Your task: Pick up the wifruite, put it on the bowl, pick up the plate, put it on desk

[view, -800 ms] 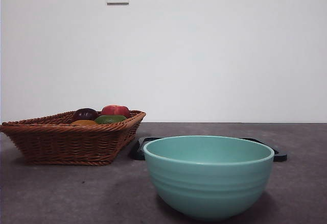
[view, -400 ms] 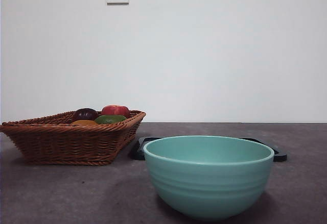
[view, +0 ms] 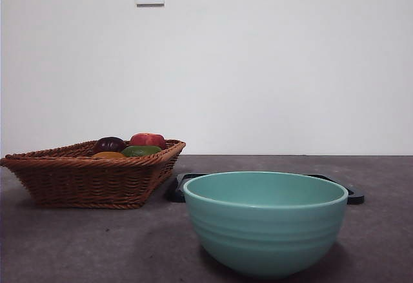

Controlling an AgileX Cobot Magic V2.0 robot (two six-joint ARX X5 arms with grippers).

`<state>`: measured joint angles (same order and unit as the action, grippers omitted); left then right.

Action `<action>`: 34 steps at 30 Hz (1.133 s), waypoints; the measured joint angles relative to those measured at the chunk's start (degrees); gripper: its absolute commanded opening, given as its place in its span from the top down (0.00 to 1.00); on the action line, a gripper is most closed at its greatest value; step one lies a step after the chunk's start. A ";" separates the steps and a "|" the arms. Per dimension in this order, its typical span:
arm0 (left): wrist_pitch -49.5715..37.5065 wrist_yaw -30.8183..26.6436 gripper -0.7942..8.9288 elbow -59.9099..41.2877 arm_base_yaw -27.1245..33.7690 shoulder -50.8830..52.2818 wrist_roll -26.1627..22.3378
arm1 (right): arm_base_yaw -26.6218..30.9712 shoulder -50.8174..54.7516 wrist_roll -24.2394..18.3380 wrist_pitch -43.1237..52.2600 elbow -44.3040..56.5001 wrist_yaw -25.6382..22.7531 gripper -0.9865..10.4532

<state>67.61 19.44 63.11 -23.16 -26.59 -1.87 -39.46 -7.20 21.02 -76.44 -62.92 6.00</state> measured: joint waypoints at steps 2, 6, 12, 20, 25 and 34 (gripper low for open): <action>-9.27 0.00 0.90 -7.39 4.20 2.45 0.09 | -0.02 0.00 0.00 0.00 0.00 0.00 0.89; -31.87 -0.52 0.90 -25.31 11.91 9.42 2.29 | -0.02 0.00 0.00 0.00 0.00 0.00 0.89; -54.40 -8.79 0.90 -47.58 17.42 17.25 5.99 | -0.02 0.00 0.02 0.00 0.00 0.02 0.89; -56.06 -17.94 0.90 -58.05 21.70 19.80 10.78 | -0.02 0.00 0.00 0.00 0.00 0.00 0.89; -56.83 -18.10 0.90 -60.96 23.30 21.81 11.43 | -0.02 0.00 0.00 0.00 0.00 0.00 0.89; -57.24 -18.10 0.90 -61.29 23.30 25.75 11.54 | -0.02 0.00 0.00 0.00 0.00 0.02 0.89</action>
<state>10.37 1.34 1.83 0.14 -0.84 9.67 -39.48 -7.20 21.02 -76.44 -62.92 6.02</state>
